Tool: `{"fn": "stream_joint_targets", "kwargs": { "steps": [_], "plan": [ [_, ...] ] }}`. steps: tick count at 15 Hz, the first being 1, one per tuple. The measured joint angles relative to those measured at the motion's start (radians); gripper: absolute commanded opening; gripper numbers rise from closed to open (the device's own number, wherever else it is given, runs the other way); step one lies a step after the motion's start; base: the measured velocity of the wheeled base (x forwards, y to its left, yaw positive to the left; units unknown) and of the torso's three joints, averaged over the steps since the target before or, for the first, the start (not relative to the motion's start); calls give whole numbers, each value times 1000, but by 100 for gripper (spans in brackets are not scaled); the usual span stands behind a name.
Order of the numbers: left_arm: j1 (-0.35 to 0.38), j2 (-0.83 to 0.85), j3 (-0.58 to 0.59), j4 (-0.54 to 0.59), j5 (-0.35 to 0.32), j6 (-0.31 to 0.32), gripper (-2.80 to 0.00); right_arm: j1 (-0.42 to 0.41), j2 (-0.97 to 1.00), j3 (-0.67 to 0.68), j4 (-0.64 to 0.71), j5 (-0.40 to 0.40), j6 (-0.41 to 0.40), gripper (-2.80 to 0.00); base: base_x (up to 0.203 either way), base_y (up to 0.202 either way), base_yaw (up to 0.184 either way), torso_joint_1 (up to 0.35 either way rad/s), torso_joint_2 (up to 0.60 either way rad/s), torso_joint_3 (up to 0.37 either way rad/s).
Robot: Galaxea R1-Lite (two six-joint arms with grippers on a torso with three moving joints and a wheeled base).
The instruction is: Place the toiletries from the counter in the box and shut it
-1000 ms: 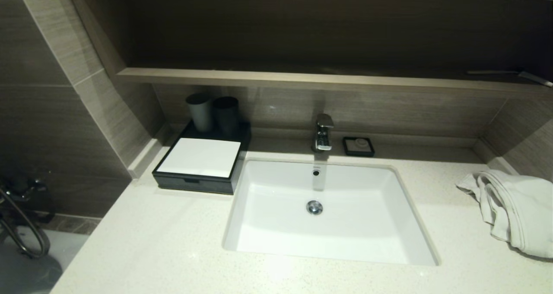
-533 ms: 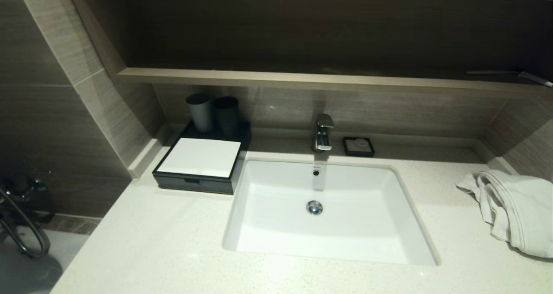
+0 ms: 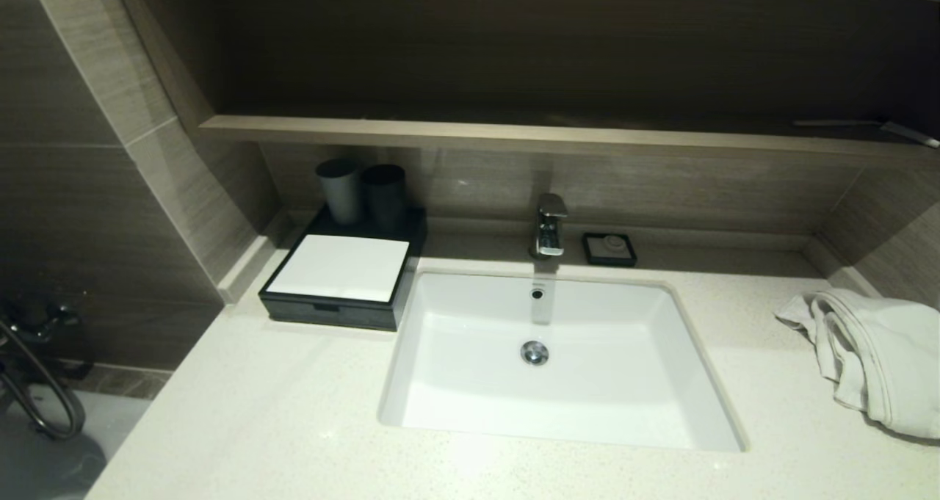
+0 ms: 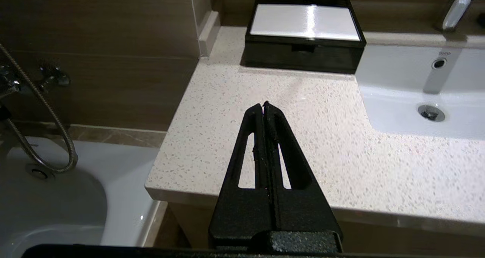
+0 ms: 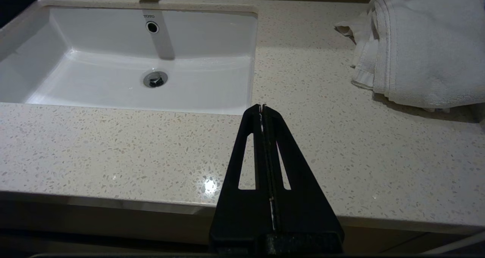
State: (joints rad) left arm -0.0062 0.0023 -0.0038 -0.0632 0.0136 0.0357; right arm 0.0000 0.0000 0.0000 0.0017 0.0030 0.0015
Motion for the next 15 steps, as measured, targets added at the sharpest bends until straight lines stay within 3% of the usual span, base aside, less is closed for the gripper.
{"fn": "stream_joint_targets", "kwargs": {
  "steps": [3,15],
  "plan": [
    [0,-1,2,70,-6,3,-280,0,0,0,0,0,0,-280,0,0,0,0,0,0],
    [0,-2,3,66,-8,-18,-280,0,0,0,0,0,0,-280,0,0,0,0,0,0]
  ]
}}
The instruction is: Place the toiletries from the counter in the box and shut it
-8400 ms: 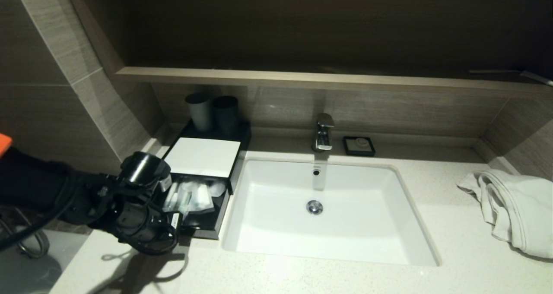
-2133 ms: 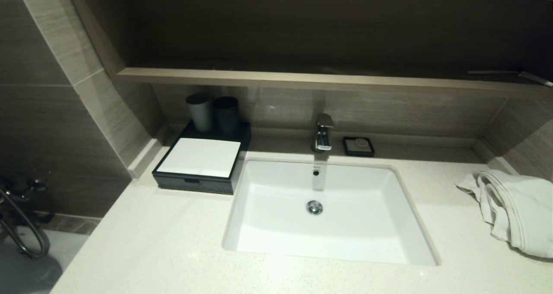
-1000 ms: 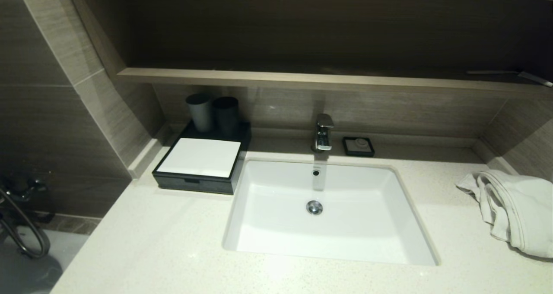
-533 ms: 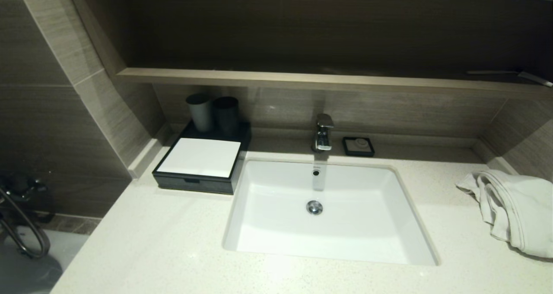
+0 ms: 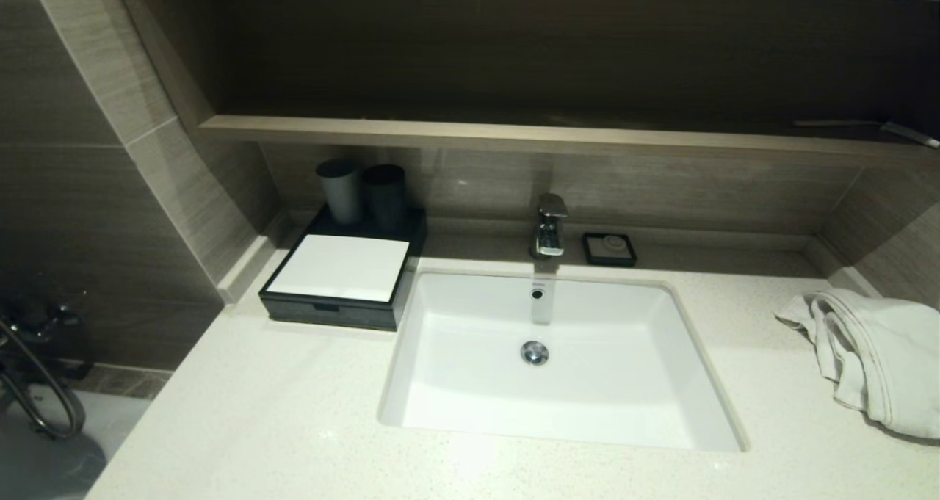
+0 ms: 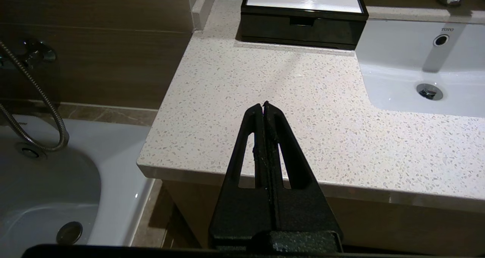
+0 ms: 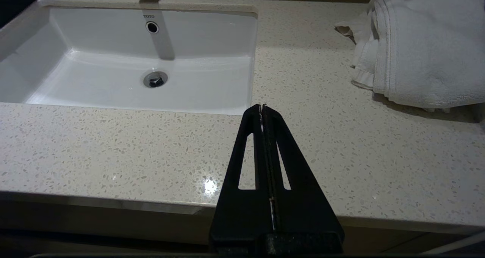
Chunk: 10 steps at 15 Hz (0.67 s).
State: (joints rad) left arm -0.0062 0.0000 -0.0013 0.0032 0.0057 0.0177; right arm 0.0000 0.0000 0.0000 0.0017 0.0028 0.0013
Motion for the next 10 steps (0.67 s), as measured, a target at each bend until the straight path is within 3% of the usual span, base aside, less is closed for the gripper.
{"fn": "stream_joint_targets", "kwargs": {
  "steps": [10],
  "plan": [
    [0,0,0,0,0,0,-280,0,0,0,0,0,-1,-280,0,0,0,0,0,0]
  ]
}}
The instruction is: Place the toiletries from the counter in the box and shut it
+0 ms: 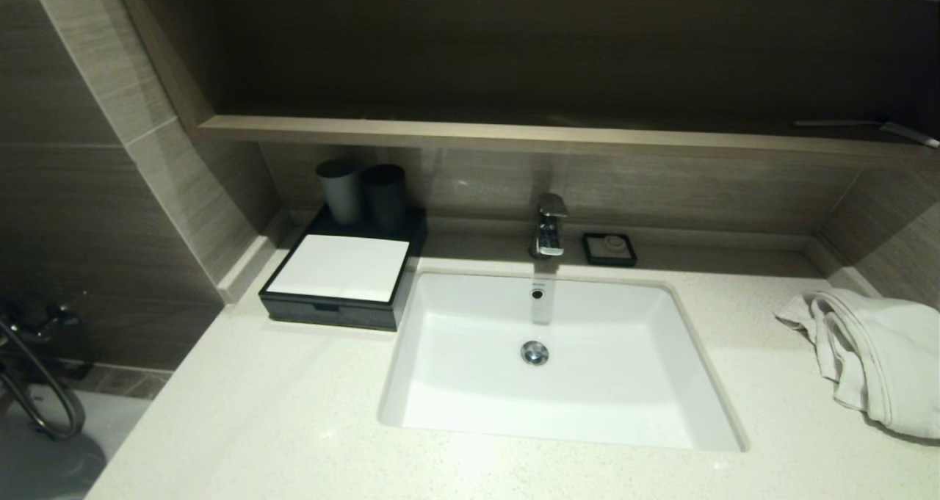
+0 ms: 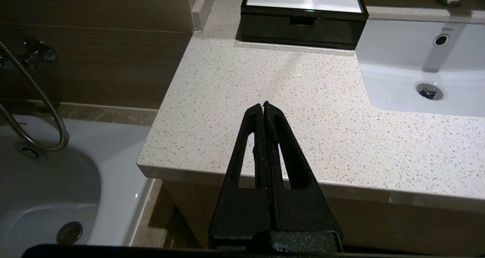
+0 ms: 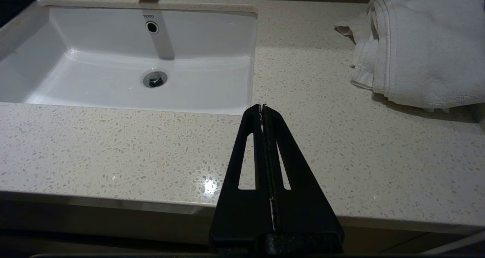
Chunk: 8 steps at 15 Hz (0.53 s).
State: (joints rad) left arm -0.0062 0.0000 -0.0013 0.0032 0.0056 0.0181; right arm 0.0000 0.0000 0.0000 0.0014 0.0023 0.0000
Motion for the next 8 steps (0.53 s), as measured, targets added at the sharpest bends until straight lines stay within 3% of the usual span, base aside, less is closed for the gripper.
{"fn": "stream_joint_targets", "kwargs": {
  "steps": [8],
  "plan": [
    [0,0,0,0,0,0,-280,0,0,0,0,0,-1,-280,0,0,0,0,0,0]
  ]
}}
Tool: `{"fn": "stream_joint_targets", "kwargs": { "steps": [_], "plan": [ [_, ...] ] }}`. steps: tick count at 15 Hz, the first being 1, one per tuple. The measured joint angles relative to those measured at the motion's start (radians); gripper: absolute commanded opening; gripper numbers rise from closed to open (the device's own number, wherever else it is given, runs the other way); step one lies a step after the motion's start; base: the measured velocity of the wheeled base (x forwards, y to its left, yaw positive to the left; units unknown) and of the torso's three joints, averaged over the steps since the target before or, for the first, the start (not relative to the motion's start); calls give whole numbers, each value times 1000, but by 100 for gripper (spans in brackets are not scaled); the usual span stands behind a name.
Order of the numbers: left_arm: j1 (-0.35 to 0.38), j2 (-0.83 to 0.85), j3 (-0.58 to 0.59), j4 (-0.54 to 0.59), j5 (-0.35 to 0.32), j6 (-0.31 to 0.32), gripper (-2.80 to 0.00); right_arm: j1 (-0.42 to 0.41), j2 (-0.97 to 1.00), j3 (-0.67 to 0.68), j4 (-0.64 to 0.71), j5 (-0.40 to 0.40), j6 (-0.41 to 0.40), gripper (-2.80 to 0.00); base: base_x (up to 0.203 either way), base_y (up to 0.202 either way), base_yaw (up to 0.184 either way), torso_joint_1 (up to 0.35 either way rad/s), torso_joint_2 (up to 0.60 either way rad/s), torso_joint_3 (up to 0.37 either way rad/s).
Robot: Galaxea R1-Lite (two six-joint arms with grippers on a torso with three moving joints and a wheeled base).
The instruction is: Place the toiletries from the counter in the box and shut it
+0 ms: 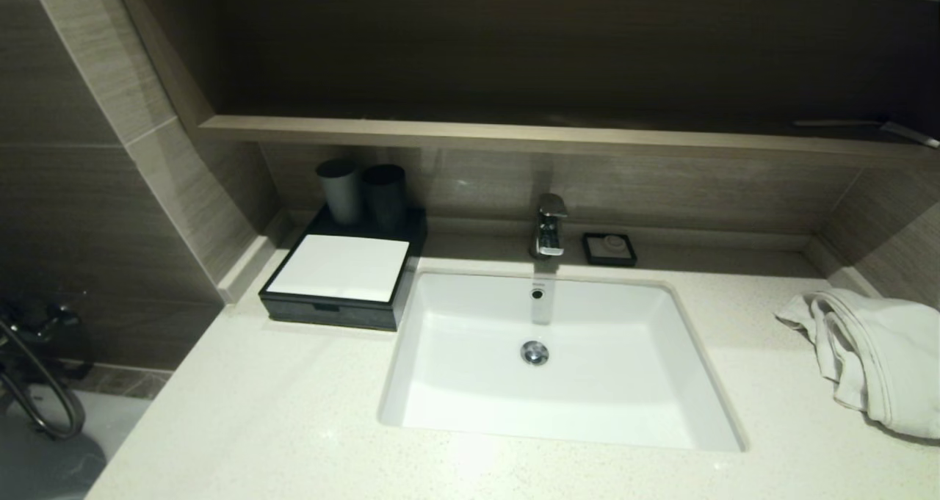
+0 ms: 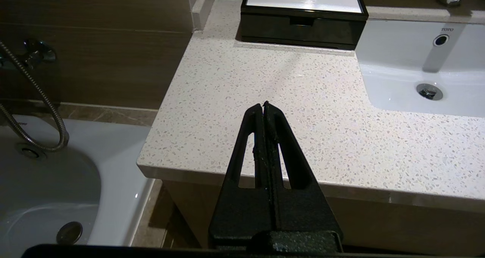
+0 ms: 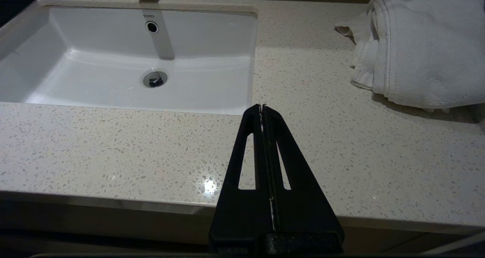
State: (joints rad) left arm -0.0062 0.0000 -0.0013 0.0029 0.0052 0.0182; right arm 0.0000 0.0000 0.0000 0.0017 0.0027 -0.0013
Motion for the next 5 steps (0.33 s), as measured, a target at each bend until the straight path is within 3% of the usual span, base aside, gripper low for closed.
{"fn": "stream_joint_targets", "kwargs": {
  "steps": [5],
  "plan": [
    [0,0,0,0,0,0,-280,0,0,0,0,-1,1,-280,0,0,0,0,0,0]
  ]
}}
